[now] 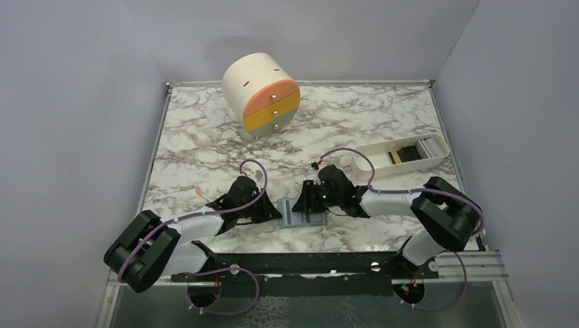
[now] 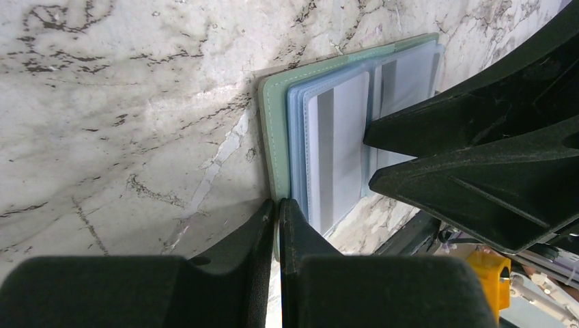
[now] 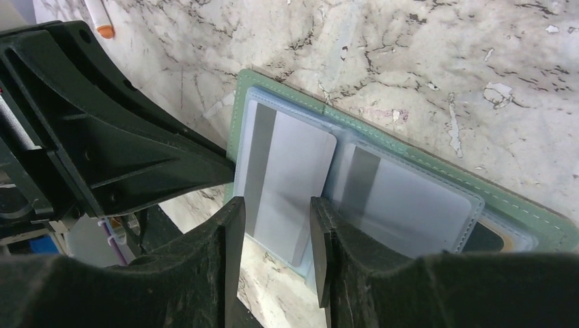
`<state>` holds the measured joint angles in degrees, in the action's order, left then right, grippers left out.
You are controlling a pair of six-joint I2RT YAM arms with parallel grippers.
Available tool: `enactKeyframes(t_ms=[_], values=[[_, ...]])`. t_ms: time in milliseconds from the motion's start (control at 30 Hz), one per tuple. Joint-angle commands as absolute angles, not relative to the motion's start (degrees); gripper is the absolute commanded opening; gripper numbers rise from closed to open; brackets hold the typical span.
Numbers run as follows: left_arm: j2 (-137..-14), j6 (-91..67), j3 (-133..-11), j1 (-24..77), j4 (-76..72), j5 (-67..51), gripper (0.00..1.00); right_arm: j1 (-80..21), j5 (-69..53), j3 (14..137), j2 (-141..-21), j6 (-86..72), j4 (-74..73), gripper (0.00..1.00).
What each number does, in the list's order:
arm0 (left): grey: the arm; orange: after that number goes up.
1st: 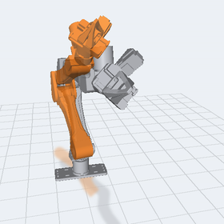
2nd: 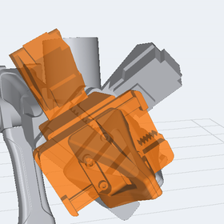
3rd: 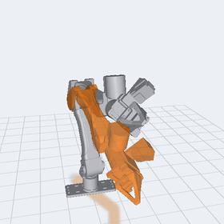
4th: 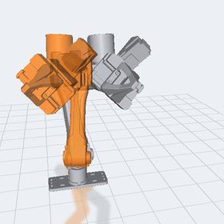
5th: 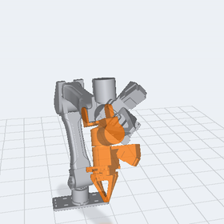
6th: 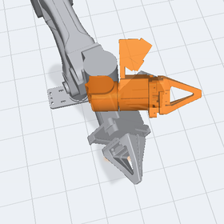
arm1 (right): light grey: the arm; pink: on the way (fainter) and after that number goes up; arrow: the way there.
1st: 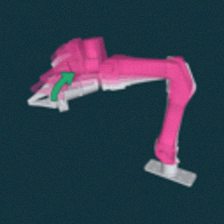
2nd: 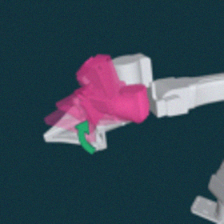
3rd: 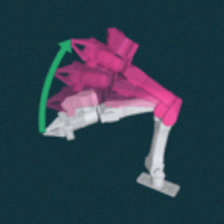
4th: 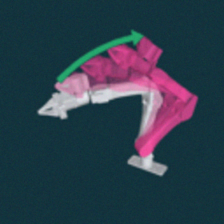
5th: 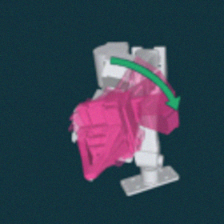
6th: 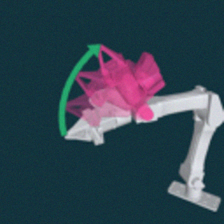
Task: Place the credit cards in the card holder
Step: Insert the credit card into the card holder.
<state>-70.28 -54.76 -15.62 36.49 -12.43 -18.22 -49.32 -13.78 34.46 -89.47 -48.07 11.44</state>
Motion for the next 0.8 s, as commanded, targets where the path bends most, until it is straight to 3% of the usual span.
enactKeyframes(t_ms=[0,100,233,633,767], values=[[-70.4,-54.3,-15.3,36.9,-11.4,-19.3,0.11,-49.9,-15.8,35.4,-89.5,-44.9,13.2,0.4],[-69.6,-53.6,-16.2,36.9,-9.6,-18.6,0.15,-49.9,-13.5,37.2,-88.2,-42.0,8.5,0.4],[-67.3,-52.8,-17.3,36.9,-6.6,-17.3,0.28,-49.8,-6.3,41.1,-84.4,-36.3,-1.4,0.4],[-61.8,-47.1,-24.7,37.0,3.7,-14.0,0.88,-42.9,13.8,53.1,-79.7,-18.1,-20.0,0.42],[-59.9,-44.6,-27.9,36.9,7.9,-13.0,0.99,-37.6,23.9,57.3,-80.4,-11.1,-23.2,0.43]])
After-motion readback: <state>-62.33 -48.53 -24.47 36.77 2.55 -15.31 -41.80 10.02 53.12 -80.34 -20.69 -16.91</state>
